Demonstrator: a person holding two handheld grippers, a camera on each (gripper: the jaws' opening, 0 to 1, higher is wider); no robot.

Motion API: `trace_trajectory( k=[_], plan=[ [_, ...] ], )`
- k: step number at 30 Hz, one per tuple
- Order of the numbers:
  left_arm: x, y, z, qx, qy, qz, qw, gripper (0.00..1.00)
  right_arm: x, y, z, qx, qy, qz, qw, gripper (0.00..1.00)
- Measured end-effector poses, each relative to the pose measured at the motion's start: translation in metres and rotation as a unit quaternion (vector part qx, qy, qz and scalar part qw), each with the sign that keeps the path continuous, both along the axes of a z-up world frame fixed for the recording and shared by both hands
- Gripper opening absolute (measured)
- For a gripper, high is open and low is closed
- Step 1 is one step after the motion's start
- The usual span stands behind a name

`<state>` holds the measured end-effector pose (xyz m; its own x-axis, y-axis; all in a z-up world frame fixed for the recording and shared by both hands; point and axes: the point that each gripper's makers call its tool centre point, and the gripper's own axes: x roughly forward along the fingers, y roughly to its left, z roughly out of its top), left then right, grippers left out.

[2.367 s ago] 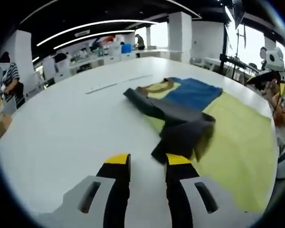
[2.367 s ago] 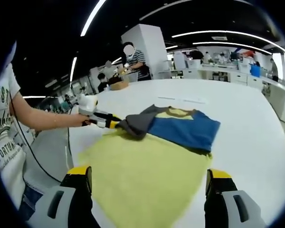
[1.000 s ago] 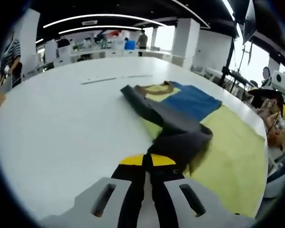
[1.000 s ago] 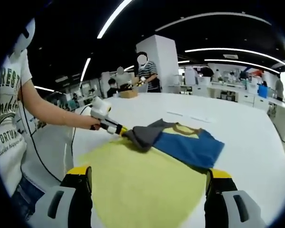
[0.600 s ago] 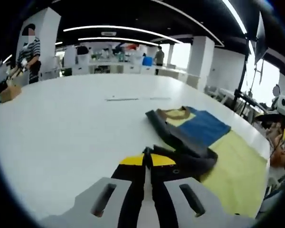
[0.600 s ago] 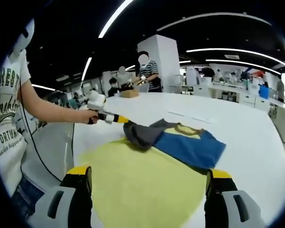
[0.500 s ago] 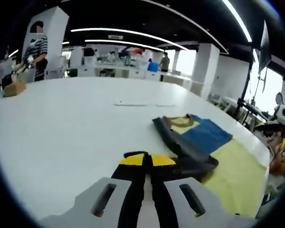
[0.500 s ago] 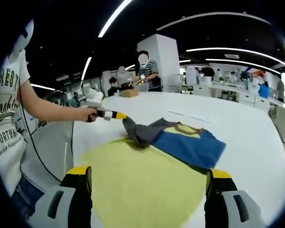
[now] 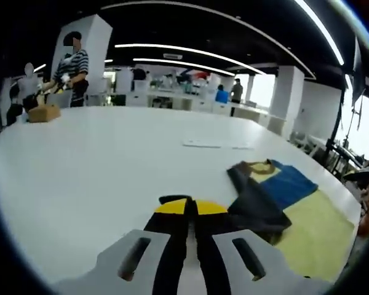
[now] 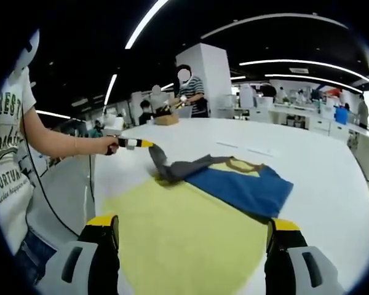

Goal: Fold the garment on the visible template until the final outline fits inside the template.

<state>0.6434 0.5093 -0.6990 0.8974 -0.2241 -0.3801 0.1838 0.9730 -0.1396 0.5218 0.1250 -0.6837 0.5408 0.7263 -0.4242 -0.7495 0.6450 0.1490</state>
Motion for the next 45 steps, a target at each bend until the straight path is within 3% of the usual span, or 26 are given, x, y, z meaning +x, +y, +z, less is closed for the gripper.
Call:
trace_trajectory(
  k=[13, 25, 45],
  plan=[
    [-0.011, 0.044, -0.010, 0.034, 0.017, 0.062, 0.9974, 0.00, -0.001, -0.002, -0.001, 0.002, 0.004, -0.006, 1.0000, 0.99],
    [-0.026, 0.082, -0.025, 0.073, 0.051, 0.111, 0.9898, 0.01, 0.000, -0.005, -0.003, 0.001, 0.008, -0.014, 0.9999, 0.99],
    [-0.043, 0.121, -0.037, 0.079, 0.070, 0.161, 0.9813, 0.01, -0.001, -0.009, -0.003, -0.003, 0.010, -0.018, 0.9998, 0.99]
  ],
)
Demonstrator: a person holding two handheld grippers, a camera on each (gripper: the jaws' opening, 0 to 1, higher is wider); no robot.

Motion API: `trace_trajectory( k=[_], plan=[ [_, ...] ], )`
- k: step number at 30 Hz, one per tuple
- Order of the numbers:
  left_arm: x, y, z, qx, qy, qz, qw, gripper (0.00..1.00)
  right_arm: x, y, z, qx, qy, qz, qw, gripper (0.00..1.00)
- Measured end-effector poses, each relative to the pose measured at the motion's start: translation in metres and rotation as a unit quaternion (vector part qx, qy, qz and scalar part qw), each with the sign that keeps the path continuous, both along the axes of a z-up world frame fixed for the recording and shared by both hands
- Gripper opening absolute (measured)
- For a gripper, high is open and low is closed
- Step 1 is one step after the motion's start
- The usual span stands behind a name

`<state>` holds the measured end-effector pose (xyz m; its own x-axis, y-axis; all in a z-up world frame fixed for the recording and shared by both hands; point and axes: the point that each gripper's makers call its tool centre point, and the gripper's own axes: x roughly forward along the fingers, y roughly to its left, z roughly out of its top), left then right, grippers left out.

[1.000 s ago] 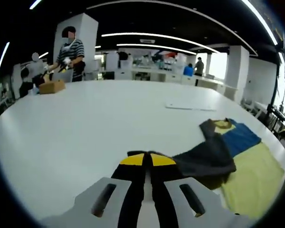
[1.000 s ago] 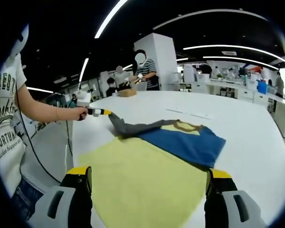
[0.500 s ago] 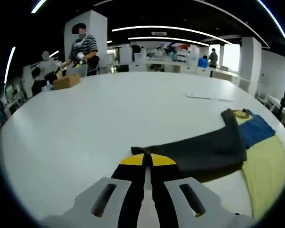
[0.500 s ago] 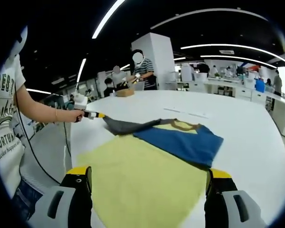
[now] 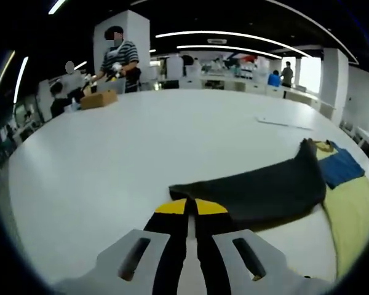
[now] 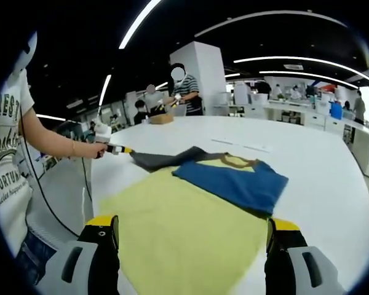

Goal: Fold the garment on the visible template until the final outline fits inside the template.

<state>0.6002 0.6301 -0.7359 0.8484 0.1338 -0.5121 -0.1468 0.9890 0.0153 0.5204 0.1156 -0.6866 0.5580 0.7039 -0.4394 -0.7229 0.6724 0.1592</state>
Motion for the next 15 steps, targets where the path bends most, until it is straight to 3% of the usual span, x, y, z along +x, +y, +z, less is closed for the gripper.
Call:
trace_trajectory(
  k=[15],
  plan=[
    [-0.006, 0.020, -0.006, 0.025, 0.013, 0.022, 0.9994, 0.01, -0.001, -0.002, -0.001, -0.006, 0.003, 0.000, 1.0000, 0.99]
  ],
)
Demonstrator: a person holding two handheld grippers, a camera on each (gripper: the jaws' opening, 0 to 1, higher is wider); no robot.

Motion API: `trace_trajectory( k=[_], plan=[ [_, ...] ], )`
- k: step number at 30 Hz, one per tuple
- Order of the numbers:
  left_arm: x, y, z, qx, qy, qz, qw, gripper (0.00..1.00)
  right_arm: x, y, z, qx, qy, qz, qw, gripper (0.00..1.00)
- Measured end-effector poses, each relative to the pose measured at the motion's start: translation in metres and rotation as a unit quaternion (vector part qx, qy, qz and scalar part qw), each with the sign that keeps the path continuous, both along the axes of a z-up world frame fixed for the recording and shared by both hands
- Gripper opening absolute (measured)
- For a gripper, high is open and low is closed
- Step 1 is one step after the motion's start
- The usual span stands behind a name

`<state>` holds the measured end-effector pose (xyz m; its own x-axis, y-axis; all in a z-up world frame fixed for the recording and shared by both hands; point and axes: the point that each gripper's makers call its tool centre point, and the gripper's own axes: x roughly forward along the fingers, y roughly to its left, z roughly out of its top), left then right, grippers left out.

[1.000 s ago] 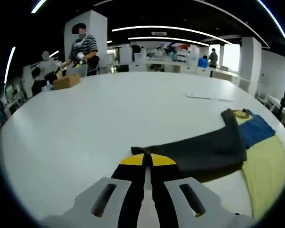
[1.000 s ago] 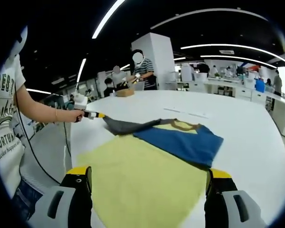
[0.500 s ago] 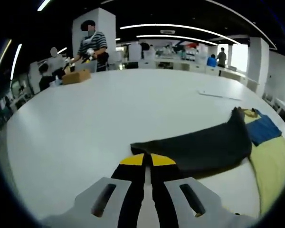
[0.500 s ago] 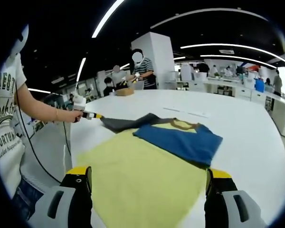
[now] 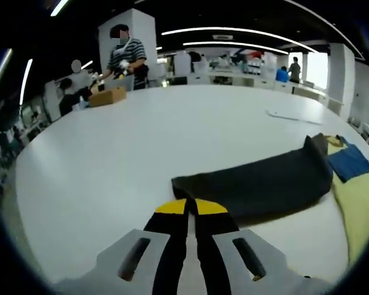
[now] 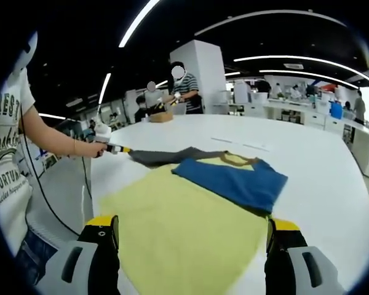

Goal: Fold the garment on the visible template until the final outline fits inside the template.

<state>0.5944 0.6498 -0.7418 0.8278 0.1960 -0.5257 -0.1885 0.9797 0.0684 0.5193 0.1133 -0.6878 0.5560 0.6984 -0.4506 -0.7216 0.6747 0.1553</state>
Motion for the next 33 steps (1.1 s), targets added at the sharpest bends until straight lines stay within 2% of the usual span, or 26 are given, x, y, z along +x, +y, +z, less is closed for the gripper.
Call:
trace_trajectory(
  k=[11, 30, 33],
  plan=[
    [0.003, 0.012, -0.005, 0.030, 0.013, -0.006, 0.9995, 0.01, 0.000, -0.003, 0.001, -0.003, 0.000, -0.006, 1.0000, 0.99],
    [0.009, 0.024, -0.010, 0.040, 0.029, 0.001, 0.9988, 0.01, 0.000, -0.007, 0.000, -0.006, 0.003, -0.016, 0.9998, 0.99],
    [0.008, 0.025, -0.006, 0.030, 0.018, 0.007, 0.9994, 0.04, -0.001, -0.006, 0.000, -0.005, 0.003, -0.014, 0.9999, 0.99]
  ],
)
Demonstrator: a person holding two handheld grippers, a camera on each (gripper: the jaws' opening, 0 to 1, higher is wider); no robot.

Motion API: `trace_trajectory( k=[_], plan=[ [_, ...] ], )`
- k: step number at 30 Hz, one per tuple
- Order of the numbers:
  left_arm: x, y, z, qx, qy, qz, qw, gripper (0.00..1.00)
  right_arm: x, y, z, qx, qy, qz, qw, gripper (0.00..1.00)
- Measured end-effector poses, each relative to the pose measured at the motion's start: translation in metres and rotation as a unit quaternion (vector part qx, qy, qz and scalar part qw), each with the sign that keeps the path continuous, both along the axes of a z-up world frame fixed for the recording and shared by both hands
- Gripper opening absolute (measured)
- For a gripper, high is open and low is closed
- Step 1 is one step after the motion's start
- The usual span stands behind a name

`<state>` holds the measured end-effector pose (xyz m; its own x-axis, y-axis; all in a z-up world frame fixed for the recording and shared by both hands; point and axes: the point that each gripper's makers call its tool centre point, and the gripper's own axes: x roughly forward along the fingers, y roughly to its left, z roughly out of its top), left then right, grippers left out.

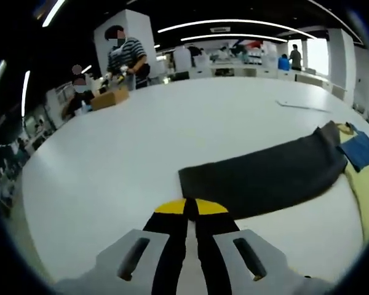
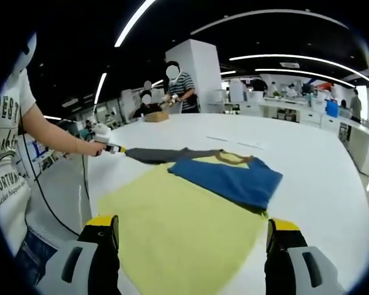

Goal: Fold the garment on the visible template until the final outline fits inside the template.

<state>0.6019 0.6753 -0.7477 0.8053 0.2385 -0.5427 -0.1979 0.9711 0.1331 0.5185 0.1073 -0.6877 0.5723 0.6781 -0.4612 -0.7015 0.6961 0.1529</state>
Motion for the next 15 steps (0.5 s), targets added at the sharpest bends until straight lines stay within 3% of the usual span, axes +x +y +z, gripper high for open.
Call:
trace_trajectory(
  k=[4, 9, 15],
  plan=[
    [0.002, -0.003, 0.003, -0.031, -0.018, 0.004, 0.9993, 0.13, 0.000, 0.000, 0.001, 0.002, 0.000, 0.001, 1.0000, 0.99],
    [0.005, -0.009, -0.002, -0.044, -0.012, -0.005, 0.9990, 0.23, 0.000, 0.000, 0.000, -0.001, 0.001, 0.002, 1.0000, 0.99],
    [0.006, -0.013, -0.013, -0.066, 0.001, 0.001, 0.9978, 0.28, 0.000, -0.001, 0.000, 0.000, 0.003, 0.000, 1.0000, 0.99]
  ],
)
